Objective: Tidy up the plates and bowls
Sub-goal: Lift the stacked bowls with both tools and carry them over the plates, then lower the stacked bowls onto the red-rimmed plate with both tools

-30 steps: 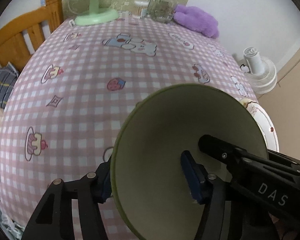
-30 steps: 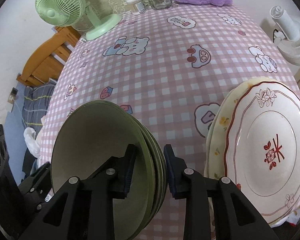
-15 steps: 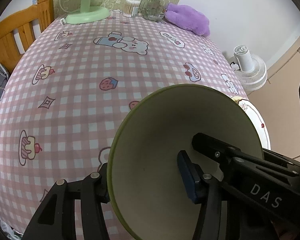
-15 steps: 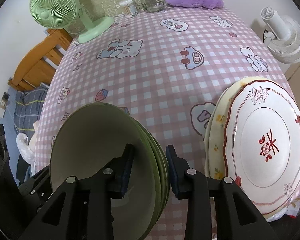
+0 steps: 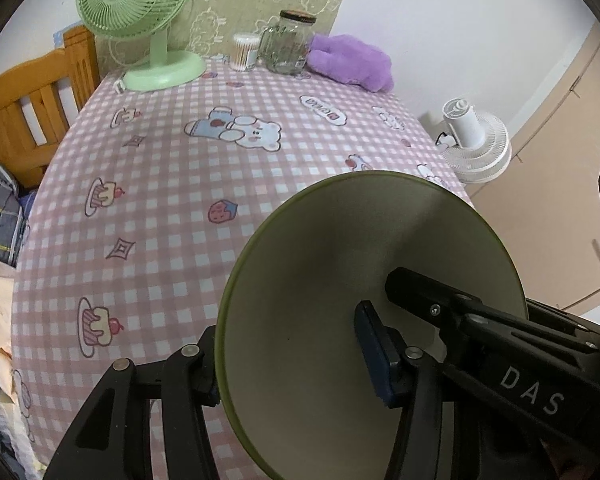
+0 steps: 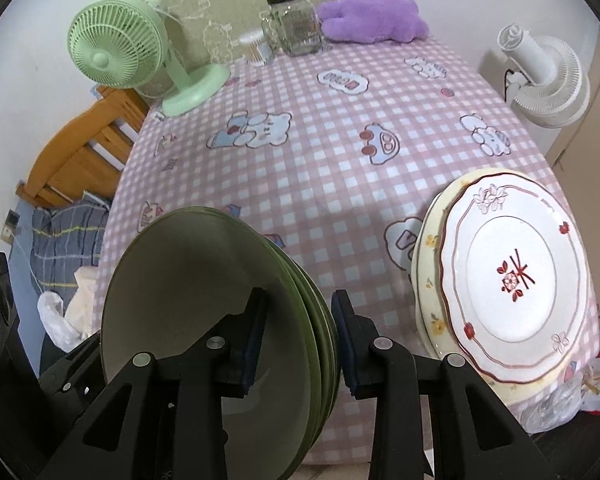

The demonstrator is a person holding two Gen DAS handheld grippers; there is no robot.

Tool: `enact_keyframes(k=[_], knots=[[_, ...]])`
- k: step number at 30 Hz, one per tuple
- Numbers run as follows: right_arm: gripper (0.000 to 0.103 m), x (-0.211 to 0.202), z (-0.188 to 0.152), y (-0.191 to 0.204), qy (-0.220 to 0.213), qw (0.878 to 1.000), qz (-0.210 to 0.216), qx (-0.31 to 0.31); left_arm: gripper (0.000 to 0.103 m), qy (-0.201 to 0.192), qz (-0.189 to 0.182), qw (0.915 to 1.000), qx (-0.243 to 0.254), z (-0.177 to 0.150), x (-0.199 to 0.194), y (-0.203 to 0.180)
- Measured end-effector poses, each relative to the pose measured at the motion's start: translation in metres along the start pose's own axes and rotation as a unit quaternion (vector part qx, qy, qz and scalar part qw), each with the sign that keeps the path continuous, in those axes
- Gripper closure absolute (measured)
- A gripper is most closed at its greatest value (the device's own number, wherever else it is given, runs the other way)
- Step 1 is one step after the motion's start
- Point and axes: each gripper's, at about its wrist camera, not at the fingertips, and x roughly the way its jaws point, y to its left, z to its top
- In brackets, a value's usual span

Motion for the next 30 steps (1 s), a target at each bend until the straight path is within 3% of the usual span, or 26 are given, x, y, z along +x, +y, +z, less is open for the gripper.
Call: enact_keyframes(k=[10, 30], knots=[[0.067, -0.018, 0.003, -0.015, -0.027, 1.000, 0.009, 0.007, 0.049, -0.028, 0.013, 0.9994, 0.019, 0.008, -0.004, -0.024], [0.067, -0.040, 0.039, -0.101, -0.027, 0.998, 0.035, -0.050, 0.049, -0.057, 0.042, 0.9970, -0.032, 0.020, 0.017, -0.113]])
